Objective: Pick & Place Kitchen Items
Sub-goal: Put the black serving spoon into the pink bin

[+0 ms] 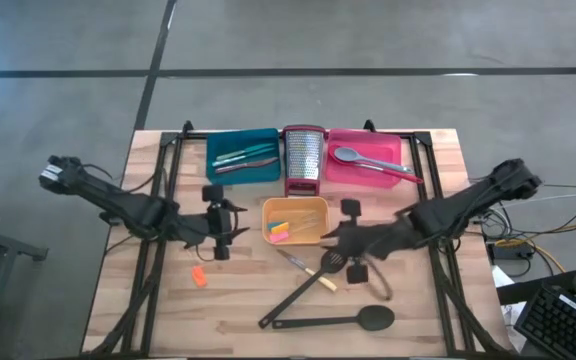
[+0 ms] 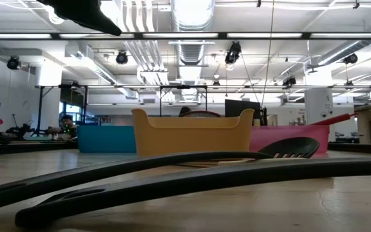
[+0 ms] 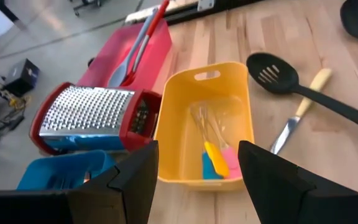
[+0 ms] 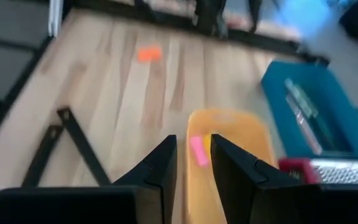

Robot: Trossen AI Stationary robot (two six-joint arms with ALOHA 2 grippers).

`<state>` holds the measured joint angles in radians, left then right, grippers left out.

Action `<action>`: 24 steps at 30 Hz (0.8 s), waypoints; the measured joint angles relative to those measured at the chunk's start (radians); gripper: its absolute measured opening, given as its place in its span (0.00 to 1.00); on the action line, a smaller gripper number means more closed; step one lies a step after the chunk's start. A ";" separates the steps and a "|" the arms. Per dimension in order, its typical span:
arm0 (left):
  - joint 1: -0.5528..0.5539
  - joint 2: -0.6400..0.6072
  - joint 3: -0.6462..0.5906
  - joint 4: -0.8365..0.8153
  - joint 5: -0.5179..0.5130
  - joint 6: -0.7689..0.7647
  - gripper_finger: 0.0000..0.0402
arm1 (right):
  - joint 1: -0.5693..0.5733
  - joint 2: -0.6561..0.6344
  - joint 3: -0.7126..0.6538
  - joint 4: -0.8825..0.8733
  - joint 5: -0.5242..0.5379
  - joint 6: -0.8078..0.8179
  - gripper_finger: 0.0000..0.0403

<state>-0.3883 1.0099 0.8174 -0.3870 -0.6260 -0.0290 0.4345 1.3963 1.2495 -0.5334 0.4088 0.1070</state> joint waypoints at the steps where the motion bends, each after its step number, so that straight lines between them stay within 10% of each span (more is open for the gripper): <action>1: 0.000 -0.004 -0.016 0.031 -0.002 0.009 0.56 | 0.005 0.032 0.018 -0.037 0.000 0.017 0.21; 12: 0.000 -0.029 -0.110 0.141 -0.002 0.026 0.56 | 0.091 0.347 0.188 -0.275 -0.230 0.394 0.17; 24: 0.001 -0.029 -0.119 0.146 -0.001 0.012 0.56 | 0.141 0.583 0.296 -0.282 -0.367 0.504 0.37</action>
<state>-0.3878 0.9810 0.6987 -0.2412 -0.6266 -0.0174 0.5754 1.9794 1.5455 -0.8153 0.0416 0.6108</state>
